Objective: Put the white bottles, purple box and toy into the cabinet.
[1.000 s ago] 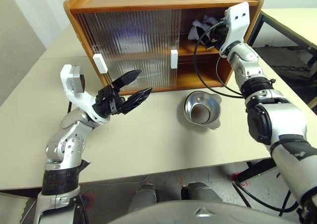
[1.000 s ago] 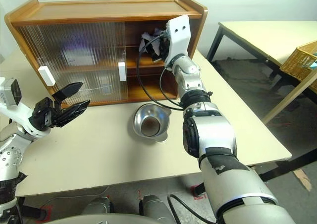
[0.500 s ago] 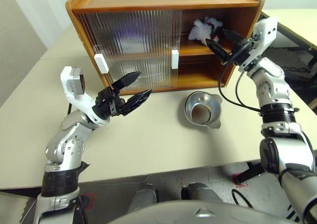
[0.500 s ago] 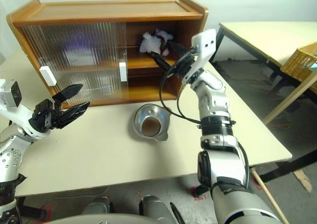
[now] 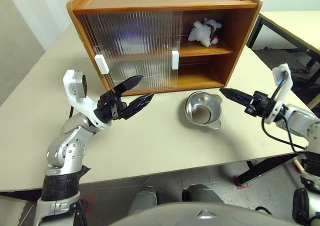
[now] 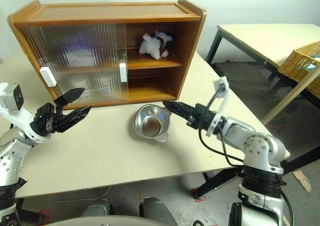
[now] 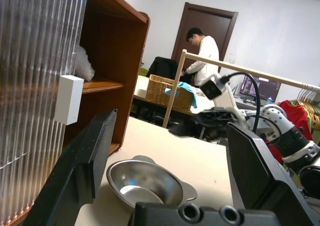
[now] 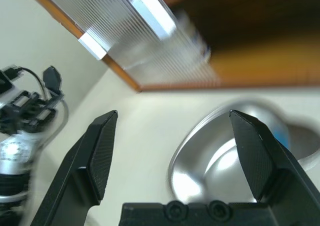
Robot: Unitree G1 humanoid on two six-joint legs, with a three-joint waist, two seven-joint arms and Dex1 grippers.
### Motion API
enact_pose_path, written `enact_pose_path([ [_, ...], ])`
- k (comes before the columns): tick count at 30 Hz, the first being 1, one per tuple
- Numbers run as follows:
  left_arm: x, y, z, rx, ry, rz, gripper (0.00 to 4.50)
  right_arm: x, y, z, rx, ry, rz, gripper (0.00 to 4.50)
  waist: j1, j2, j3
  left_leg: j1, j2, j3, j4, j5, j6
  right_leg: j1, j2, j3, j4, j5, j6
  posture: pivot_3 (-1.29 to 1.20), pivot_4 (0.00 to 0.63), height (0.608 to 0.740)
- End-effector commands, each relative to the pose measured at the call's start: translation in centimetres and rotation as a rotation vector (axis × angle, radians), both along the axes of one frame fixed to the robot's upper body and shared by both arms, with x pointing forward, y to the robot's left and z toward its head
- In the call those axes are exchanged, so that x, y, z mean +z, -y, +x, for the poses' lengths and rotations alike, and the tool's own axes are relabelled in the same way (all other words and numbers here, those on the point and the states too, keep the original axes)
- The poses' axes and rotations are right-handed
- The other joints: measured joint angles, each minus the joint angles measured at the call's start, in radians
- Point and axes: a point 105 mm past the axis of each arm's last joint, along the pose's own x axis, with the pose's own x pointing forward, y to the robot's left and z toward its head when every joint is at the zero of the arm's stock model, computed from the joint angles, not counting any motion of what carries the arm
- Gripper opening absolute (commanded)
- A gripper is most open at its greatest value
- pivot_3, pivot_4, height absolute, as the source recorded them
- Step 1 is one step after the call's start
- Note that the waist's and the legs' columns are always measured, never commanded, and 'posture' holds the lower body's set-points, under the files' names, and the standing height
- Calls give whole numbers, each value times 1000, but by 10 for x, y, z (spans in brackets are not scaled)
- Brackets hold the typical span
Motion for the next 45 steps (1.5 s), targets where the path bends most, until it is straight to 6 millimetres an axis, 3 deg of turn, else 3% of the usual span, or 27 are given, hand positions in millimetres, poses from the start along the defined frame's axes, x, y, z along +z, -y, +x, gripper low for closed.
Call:
enact_pose_path([
  [1, 1, -2, -2, -5, 1, 8, 4500, -17, 15, -8, -40, -146, 62, 4450, 1, 0, 0, -1, 0, 0, 0, 0, 0, -1, 0, 0, 0, -1, 0, -63, 56, 740],
  [11, 1, -3, -3, -1, 0, 13, 4500, -49, 26, -19, -82, -332, 155, 4450, 7, 0, 0, -15, -1, 0, -1, 2, 10, -13, 0, 0, 0, -5, 8, -62, 56, 740],
  [18, 2, -5, -6, 7, -1, 26, 4500, -69, 11, -34, -15, -456, 198, 4450, 11, 1, 0, -15, -1, -1, -2, 1, 11, -13, 0, 0, 0, -8, 9, -36, 55, 740],
  [27, 4, -8, -8, 15, -3, 35, 4500, -77, -2, -48, 56, -523, 216, 4450, 15, 0, 0, -14, -1, -1, -1, 1, 11, -12, 0, 0, 0, -8, 6, -30, 54, 740],
  [39, 6, -11, -9, 25, -2, 46, 4500, -84, -13, -43, 83, -561, 242, 4450, 18, 1, 0, -14, -1, -2, -1, 1, 10, -12, 0, 0, 0, -9, 5, -9, 56, 740],
  [45, 6, -12, -9, 33, 0, 47, 4500, -85, -13, -38, 72, -553, 229, 2301, 21, 1, 0, -14, -1, -2, -1, 1, 10, -12, 0, 0, 0, -9, 5, -2, 53, 740],
])
